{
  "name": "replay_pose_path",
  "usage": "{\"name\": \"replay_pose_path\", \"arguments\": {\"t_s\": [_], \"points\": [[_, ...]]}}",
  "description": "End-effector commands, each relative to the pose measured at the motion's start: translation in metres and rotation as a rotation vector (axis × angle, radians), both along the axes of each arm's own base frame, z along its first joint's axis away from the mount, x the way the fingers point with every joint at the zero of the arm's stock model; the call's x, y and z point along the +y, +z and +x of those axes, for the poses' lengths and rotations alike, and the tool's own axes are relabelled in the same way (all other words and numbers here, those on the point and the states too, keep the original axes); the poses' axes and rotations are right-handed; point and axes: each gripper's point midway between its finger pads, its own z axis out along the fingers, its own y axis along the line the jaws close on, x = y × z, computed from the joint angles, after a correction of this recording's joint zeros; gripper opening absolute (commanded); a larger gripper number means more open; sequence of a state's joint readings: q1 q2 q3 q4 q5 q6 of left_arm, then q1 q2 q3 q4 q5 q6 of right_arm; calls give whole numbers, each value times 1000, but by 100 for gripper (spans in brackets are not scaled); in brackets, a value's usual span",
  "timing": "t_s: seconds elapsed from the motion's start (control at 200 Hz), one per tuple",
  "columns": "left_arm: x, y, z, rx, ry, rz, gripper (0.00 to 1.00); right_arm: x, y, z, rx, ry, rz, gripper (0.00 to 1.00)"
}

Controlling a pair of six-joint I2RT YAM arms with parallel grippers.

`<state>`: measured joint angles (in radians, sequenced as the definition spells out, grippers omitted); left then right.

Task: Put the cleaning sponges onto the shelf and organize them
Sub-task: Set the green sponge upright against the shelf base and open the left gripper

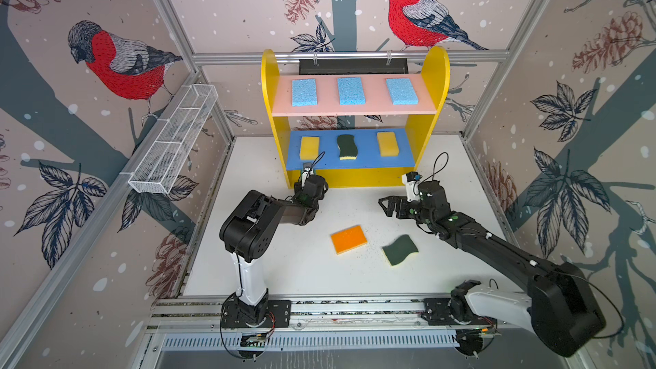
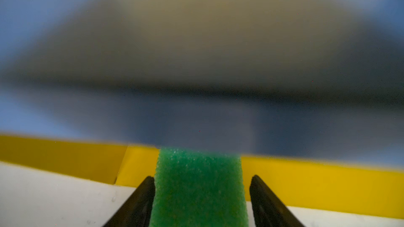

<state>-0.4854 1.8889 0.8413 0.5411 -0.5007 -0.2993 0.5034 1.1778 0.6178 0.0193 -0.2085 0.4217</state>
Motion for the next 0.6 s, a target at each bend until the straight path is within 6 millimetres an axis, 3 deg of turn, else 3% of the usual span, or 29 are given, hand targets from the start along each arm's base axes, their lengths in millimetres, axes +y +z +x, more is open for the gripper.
{"name": "replay_pose_path", "arguments": {"t_s": [0.0,0.17,0.595], "points": [[5,-13,-4,60,-3,42,70,1,6,3,-17,-5,11,100],[4,-11,-3,60,-5,43,70,1,6,2,-16,-5,10,100],[1,34,-13,-29,-51,-23,72,0,15,1,-38,-7,24,100]]}}
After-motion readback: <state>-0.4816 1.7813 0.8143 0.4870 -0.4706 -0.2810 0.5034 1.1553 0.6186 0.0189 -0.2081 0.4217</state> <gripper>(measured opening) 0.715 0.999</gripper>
